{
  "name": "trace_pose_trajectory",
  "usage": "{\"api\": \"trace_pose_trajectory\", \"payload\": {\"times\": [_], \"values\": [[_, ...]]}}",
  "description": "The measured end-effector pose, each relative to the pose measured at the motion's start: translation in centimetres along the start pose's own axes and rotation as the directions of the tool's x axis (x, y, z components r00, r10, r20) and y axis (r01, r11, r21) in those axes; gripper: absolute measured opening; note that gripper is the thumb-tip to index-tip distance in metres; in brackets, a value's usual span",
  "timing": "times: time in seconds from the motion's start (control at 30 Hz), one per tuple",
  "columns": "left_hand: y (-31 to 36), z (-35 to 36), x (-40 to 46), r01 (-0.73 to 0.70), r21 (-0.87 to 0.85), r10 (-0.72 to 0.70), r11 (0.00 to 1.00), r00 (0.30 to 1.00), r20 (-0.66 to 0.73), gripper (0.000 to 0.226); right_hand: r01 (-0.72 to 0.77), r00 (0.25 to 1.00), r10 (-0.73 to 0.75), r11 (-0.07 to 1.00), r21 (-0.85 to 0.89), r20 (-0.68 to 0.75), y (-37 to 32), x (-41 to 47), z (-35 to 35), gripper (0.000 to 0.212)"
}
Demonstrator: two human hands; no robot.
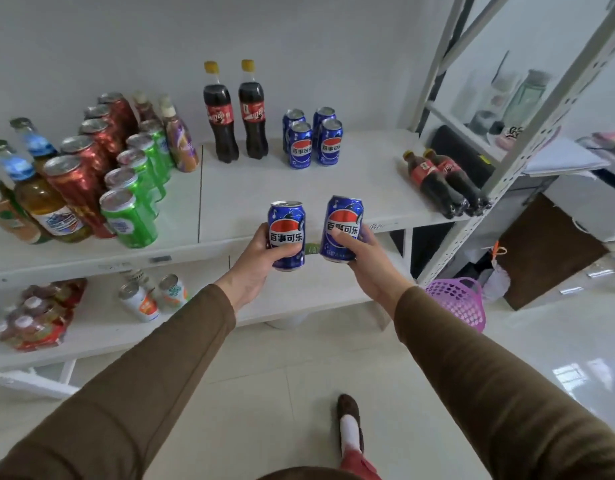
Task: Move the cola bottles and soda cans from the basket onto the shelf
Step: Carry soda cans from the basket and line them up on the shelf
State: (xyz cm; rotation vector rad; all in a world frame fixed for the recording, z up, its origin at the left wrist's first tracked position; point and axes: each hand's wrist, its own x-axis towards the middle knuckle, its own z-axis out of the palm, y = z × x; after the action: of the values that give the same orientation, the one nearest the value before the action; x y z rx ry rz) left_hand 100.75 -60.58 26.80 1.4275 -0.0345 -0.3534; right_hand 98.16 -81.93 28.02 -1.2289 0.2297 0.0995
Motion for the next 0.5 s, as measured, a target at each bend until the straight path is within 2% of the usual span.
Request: {"api": "trace_pose_trajectory", "payload": {"times": [0.2,0.5], "values": [[1.7,4.0,9.8,-0.027,0.057,0.031,0.998,0.997,-0.073,0.066,0.007,1.000,-0.009,0.995,-0.104,-0.019,-4.5,10.5,-5.1,0.055],[3.2,6.0,19.0,-0.012,0.214,0.069,0.977,0.962,-0.265,0.071,0.077,0.995,-0.046,0.926,-0.369,0.092,-7.5,21.5,-6.6,0.056]]}}
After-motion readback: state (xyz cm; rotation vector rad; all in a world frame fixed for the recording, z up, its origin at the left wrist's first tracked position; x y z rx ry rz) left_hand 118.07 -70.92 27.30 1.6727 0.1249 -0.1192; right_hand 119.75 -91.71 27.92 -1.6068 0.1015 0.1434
